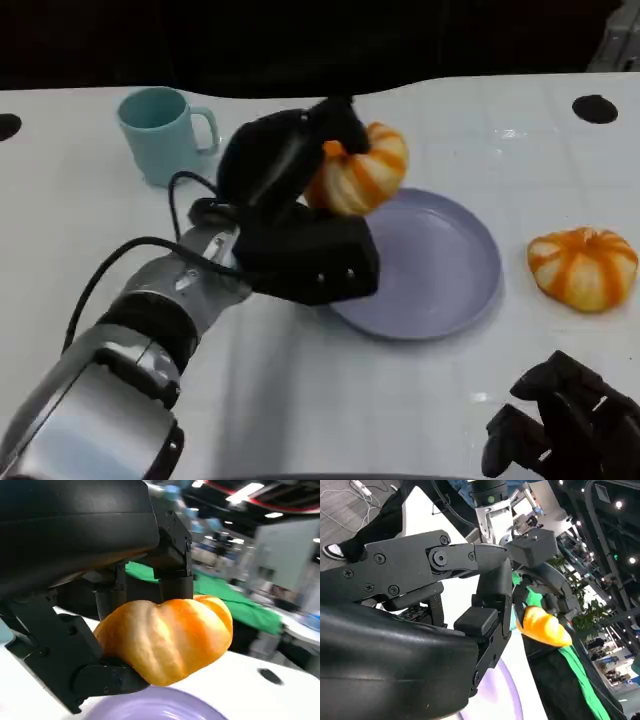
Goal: Grasp the bread from the table and place it into the plate.
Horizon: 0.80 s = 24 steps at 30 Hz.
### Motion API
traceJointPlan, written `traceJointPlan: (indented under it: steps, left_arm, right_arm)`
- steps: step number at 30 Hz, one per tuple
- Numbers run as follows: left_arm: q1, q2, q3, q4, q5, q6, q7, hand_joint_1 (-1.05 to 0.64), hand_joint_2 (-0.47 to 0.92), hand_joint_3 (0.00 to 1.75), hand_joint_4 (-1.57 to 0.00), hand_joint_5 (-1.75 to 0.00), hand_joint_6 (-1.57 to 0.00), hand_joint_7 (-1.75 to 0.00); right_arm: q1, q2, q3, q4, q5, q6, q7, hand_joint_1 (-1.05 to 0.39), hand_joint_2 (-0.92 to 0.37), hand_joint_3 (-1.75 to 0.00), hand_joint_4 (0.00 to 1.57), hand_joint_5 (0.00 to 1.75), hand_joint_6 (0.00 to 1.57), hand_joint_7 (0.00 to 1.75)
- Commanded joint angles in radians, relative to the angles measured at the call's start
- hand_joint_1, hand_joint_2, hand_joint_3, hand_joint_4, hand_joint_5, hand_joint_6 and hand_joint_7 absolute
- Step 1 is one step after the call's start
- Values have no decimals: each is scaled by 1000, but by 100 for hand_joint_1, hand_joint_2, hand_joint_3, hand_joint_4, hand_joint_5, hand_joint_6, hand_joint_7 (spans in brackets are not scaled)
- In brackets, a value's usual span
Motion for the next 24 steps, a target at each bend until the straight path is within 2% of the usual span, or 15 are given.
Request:
traceJointPlan:
  steps: [1,7,14,16,22,23,24]
  left_arm:
    - [-54,-17,-42,-1,39,-18,-41,-14,35,129,-96,-175,-77,-175]
    - [-71,-42,-78,15,65,-8,-85,-15,42,120,-95,-175,-77,-175]
    - [-84,-63,-100,45,71,3,-172,-16,58,94,-92,-175,-74,-175]
    - [-87,-67,-108,50,76,16,-184,-19,67,79,-91,-175,-72,-175]
    - [-98,-78,-137,63,92,56,-250,-18,75,65,-89,-175,-69,-175]
    - [-100,-81,-136,65,91,62,-270,-17,75,62,-85,-175,-70,-167]
    - [-102,-83,-133,66,88,69,-293,-16,75,58,-80,-172,-74,-147]
  right_arm:
    - [0,0,0,-1,-1,-12,-14,-55,-92,-27,59,157,65,104]
    - [1,9,5,-6,-4,-9,-25,-54,-92,-25,60,155,67,101]
    - [3,8,10,-8,5,-5,-24,-53,-92,-25,59,153,69,95]
    - [6,9,11,-12,11,0,-28,-53,-92,-25,59,153,68,95]
    - [13,10,15,-20,11,-1,-31,-53,-92,-25,58,152,69,94]
    - [13,11,16,-20,11,-2,-30,-53,-92,-25,58,152,69,94]
    - [13,11,17,-19,11,-3,-29,-53,-92,-26,58,152,69,94]
